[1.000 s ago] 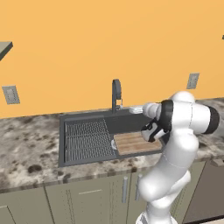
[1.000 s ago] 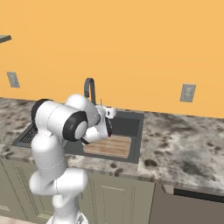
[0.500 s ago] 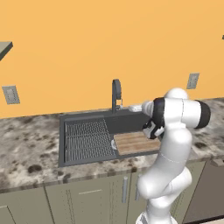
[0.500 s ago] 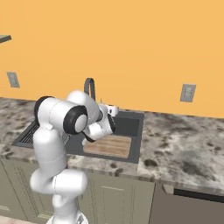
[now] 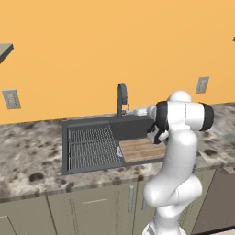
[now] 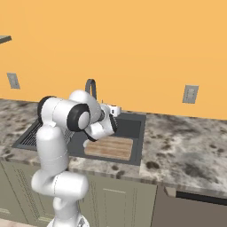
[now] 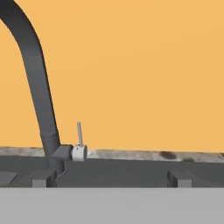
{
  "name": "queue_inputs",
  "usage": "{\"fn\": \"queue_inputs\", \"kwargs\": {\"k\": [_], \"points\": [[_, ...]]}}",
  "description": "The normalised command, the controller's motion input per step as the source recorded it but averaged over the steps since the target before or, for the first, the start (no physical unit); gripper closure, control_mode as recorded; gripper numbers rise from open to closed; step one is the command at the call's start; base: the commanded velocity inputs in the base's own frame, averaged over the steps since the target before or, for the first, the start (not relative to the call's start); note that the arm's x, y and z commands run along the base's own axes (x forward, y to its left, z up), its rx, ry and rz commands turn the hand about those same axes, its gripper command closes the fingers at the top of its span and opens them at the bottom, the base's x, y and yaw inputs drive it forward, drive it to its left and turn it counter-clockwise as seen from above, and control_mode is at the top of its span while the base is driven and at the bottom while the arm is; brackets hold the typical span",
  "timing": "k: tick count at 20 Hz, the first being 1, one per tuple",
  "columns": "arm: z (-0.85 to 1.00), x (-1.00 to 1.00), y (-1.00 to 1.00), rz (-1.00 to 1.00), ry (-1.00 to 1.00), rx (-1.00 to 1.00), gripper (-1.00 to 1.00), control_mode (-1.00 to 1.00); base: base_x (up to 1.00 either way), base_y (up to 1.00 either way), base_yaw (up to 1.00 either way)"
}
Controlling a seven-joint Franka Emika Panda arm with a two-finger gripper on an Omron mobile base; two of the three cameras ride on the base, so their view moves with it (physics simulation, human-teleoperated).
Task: Turn on the sink faucet with hot water and rinse the cutting board for ten seconds, then turn off the faucet. Push the cutting board to reach the water if necessary.
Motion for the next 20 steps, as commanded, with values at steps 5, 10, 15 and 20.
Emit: {"fn": "queue_inputs", "kwargs": {"k": [5, 10, 15, 20], "points": [[-0.30, 0.11, 0.00, 0.00, -0.08, 0.01, -1.00, -1.00, 0.00, 0.00, 0.00], [-0.29, 0.13, 0.00, 0.00, -0.08, 0.01, -1.00, -1.00, 0.00, 0.00, 0.00], [-0.27, 0.18, 0.03, 0.00, -0.07, 0.00, -1.00, -1.00, 0.00, 0.00, 0.00], [-0.09, 0.21, 0.06, 0.01, -0.05, 0.00, -1.00, -1.00, 0.00, 0.00, 0.00]]}}
